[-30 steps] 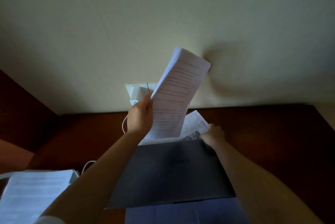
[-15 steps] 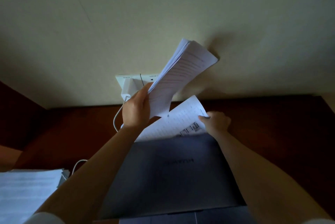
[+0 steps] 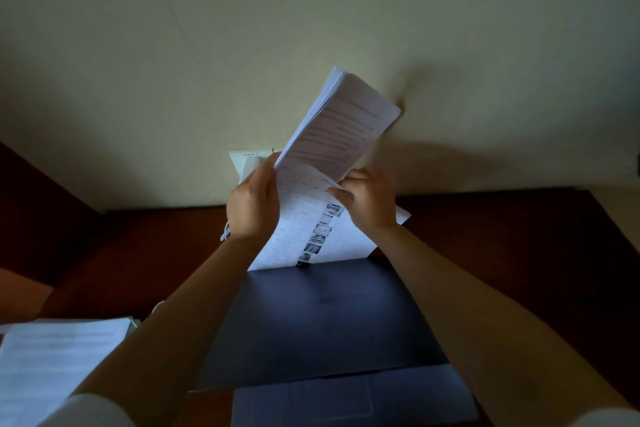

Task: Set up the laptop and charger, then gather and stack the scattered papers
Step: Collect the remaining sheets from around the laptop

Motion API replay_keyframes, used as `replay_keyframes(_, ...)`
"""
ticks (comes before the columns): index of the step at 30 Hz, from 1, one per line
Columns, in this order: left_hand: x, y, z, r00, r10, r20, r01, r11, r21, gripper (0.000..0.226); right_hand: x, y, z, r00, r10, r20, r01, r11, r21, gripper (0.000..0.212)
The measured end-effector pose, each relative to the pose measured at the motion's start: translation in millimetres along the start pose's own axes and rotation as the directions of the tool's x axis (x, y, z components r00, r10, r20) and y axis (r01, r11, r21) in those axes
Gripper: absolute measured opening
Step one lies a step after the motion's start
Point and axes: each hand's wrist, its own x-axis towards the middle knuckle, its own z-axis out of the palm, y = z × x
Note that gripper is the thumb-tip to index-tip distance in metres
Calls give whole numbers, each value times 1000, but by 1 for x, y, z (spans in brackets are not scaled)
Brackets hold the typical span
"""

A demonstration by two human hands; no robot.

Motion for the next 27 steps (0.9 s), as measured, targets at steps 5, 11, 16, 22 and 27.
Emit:
replay_keyframes(5, -4, -2, -23, 1000, -3, -19, 2, 999, -37, 37, 0, -17, -11, 999, -42, 0, 42, 995, -93, 31)
replay_keyframes(11, -16, -2, -40, 1000, -10, -20, 9, 1000, -4, 39, -19, -2, -18, 993, 114, -12, -115, 988, -105, 43)
replay_keyframes(16, -24, -4, -42, 999, -31, -19, 31, 999, 29, 40, -23, -2, -19, 987, 161, -10, -161, 985, -54, 45)
replay_keyframes(22, -30, -4, -28, 955, 164, 246, -202, 970, 135, 99, -2, -18, -16, 998, -9, 70, -4, 984, 176, 32)
replay_keyframes(27, -19, -17, 0, 939, 231, 254, -254, 965, 59, 60, -11, -9, -19, 998, -55, -30, 58, 990, 129, 40)
